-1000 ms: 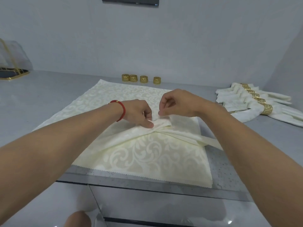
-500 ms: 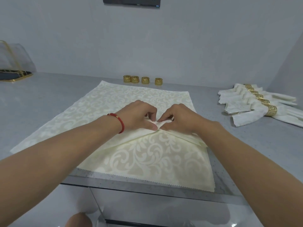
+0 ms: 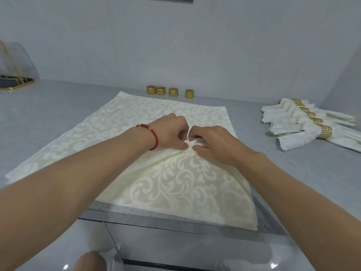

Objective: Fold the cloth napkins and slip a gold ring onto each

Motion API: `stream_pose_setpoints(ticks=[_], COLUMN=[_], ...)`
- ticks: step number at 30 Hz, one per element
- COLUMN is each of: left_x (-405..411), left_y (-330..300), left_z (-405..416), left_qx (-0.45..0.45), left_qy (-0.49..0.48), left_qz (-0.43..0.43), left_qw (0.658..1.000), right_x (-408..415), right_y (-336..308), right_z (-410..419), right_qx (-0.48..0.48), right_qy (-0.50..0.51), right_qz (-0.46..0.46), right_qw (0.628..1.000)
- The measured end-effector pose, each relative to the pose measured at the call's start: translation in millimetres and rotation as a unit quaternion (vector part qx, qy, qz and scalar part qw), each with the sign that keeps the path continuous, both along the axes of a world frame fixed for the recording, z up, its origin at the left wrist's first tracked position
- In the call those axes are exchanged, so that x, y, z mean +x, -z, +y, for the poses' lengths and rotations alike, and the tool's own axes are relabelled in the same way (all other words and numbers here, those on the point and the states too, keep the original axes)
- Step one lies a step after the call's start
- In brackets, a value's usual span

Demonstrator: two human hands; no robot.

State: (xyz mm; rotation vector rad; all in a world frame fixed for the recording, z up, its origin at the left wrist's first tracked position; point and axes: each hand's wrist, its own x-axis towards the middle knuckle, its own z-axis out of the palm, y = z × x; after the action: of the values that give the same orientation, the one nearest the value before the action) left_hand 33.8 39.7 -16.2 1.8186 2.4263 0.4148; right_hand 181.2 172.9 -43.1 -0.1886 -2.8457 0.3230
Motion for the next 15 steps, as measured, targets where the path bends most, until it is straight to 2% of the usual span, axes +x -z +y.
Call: stream_pose_setpoints(ticks=[3,8,15], left_x=[3,10,22], left_y=[2,0,-3], left_z=[2,8,15], left_qx=[0.001,-0.009,-0.018], left_qy=[-0.013,-0.019,0.014], left_qz=[0.038,0.056,0.088], left_qw=[0.999,0.998,0.996], right_x=[-1,-10,-11], right_y=[-1,-14,-24], right_z=[1,7,16], right_qx=[0.005,-0.066,-0.13], right_qy=[-0.015,0.002,0.006], right_qz=[0.018,-0.019,-0.024], right_qw=[1.0,0.998,0.991])
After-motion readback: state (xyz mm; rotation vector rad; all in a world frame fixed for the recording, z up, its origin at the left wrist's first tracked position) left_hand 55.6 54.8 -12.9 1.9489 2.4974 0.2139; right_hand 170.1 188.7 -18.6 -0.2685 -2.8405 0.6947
